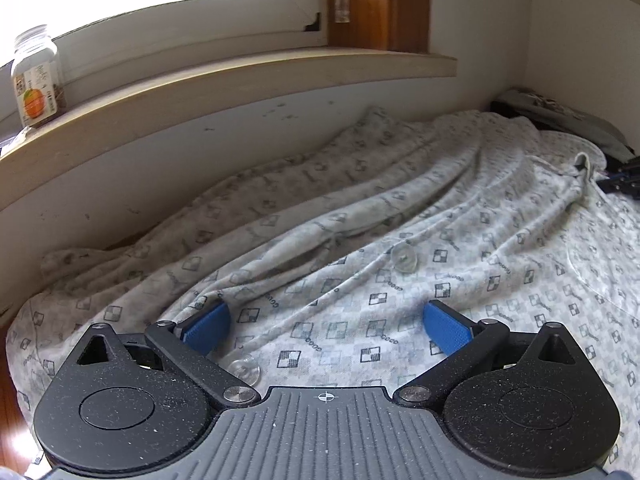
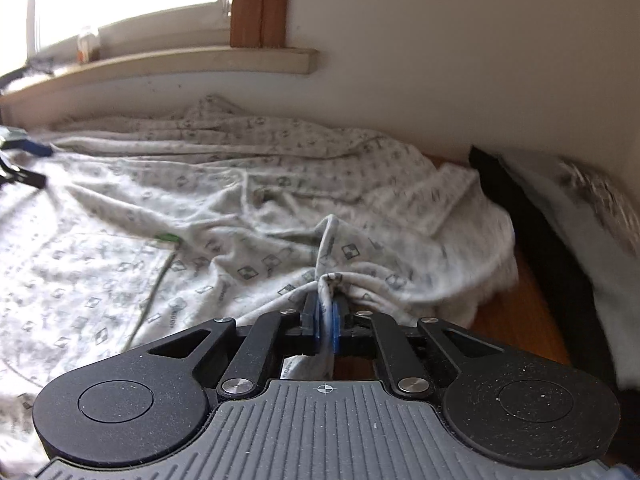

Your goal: Fold clothes

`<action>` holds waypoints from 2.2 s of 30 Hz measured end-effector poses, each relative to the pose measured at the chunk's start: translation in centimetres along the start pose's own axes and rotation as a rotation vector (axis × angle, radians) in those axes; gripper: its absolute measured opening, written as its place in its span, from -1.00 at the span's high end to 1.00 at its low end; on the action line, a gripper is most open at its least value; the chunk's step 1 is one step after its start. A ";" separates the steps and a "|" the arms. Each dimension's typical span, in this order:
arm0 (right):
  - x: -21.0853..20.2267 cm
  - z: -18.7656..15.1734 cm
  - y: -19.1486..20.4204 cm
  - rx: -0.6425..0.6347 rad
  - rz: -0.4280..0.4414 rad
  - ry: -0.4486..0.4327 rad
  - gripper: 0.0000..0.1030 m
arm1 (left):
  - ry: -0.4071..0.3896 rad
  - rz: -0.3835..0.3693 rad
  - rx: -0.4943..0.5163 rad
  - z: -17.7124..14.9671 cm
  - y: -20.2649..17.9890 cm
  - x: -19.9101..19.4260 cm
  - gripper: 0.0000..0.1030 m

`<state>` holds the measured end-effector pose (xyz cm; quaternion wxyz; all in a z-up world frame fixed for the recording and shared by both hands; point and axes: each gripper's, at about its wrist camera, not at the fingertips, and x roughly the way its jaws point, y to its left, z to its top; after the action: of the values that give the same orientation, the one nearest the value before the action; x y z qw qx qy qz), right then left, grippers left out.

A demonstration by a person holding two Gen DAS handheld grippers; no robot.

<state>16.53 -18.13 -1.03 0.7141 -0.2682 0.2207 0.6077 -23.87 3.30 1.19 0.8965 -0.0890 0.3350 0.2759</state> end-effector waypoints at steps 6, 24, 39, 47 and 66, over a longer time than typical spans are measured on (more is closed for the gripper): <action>1.7 5.0 -0.2 -0.009 -0.086 -0.126 0.90 | 0.000 0.030 -0.032 0.6 1.9 0.6 -1.00; -9.2 -8.5 2.1 0.221 0.014 -0.114 -0.32 | 0.000 0.038 -0.040 0.5 2.1 0.2 -1.00; -11.2 -10.7 7.8 0.183 0.064 -0.164 0.74 | -0.060 0.075 -0.042 0.1 -0.2 -1.9 -1.00; -15.6 -4.7 6.0 0.121 -0.010 -0.314 0.76 | -0.072 -0.062 -0.005 -1.8 -4.3 -5.2 -1.00; -5.9 -3.4 5.2 0.098 0.001 -0.132 -0.33 | -0.001 -0.037 0.020 -3.7 -3.1 -5.0 -1.00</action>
<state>10.44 -24.21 -0.42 0.7391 -0.1922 0.2030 0.6128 -27.31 -2.74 1.60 0.9024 -0.0860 0.3356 0.2560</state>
